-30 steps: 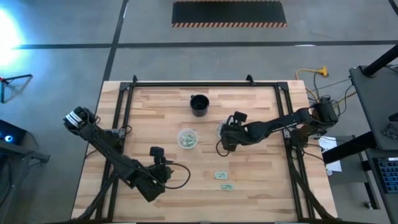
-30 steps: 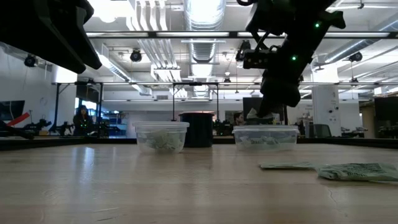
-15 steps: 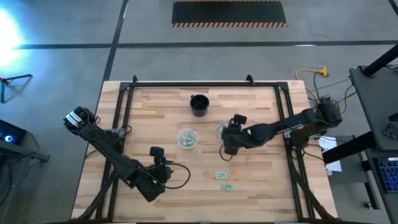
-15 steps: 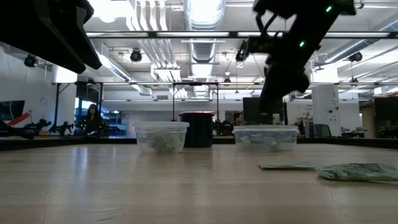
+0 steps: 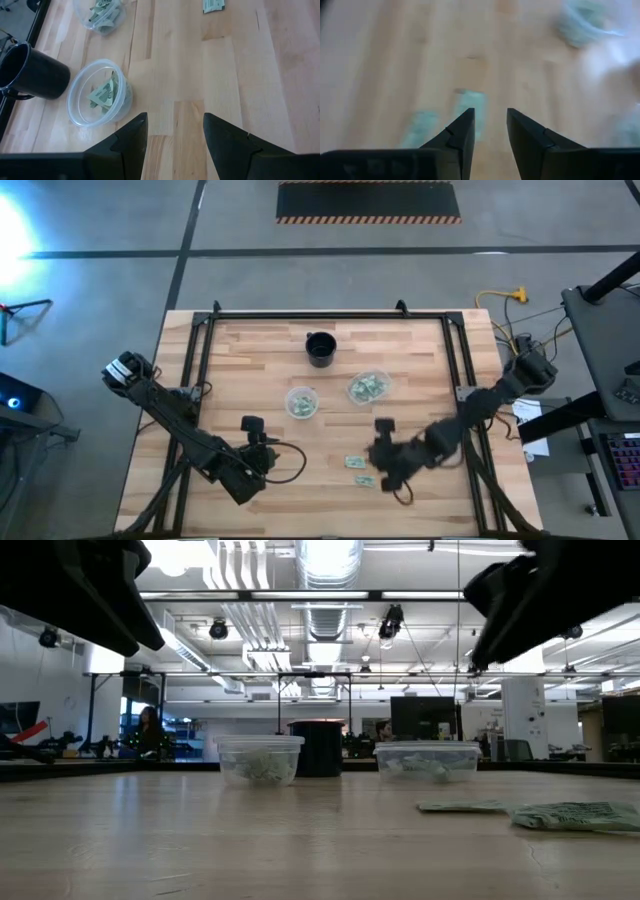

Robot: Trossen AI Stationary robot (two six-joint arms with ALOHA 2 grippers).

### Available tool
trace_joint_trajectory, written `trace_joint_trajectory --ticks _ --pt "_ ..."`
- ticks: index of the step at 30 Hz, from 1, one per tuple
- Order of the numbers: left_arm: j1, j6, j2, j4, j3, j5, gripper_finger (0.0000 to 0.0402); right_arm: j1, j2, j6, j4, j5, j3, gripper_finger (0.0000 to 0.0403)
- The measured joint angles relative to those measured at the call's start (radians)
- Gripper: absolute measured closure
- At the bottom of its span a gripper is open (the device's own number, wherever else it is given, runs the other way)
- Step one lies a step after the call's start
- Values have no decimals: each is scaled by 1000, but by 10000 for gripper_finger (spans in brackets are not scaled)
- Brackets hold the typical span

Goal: Pick and place Stevia / Truvia into bins
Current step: Put the green stevia packet into the right transparent container

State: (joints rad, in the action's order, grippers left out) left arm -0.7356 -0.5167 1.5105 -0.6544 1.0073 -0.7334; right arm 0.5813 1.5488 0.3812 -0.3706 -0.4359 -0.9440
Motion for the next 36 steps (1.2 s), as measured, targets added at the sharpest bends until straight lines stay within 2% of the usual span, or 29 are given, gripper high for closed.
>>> trace_joint_trajectory --ticks 4,8,13,23,36 --pt "0 0 0 5 0 0 226 87 74 17 108 4 -2 303" --pt "0 0 0 10 0 0 226 128 150 120 138 6 -17 296" --pt "0 0 0 14 0 0 226 135 222 196 135 36 -26 265" --pt "0 0 6 19 0 7 226 134 262 249 141 45 -27 199" --pt "0 0 8 20 0 7 226 135 329 271 153 42 -32 216"
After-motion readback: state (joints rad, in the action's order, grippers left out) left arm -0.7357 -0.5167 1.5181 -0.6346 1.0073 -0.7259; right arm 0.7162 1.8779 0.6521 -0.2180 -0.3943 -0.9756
